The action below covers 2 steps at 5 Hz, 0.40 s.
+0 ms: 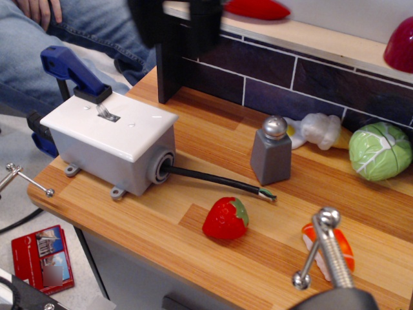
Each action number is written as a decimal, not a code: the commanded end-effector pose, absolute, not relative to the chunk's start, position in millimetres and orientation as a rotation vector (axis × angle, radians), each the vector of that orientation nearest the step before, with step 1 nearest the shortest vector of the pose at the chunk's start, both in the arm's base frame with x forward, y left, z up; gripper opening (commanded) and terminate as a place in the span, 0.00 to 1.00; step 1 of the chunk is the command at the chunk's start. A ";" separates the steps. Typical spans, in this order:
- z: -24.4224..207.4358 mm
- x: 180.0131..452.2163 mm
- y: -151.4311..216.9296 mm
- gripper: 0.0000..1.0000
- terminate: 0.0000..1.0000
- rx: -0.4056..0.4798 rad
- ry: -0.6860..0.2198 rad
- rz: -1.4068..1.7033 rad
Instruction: Move light switch to the right
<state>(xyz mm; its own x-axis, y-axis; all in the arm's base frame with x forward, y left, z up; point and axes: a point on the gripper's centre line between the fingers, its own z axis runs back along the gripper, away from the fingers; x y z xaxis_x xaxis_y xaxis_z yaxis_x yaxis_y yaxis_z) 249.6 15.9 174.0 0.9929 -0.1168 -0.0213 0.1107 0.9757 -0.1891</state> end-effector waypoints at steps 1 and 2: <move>165.6 241.2 65.6 1.00 0.00 -0.146 0.004 -0.124; 152.1 242.5 85.4 1.00 0.00 -0.128 -0.010 -0.124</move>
<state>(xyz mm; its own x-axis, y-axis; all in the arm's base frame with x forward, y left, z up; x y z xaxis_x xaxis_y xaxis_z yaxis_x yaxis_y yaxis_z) 241.2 86.9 139.6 0.9943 -0.1059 -0.0115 0.1033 0.9852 -0.1365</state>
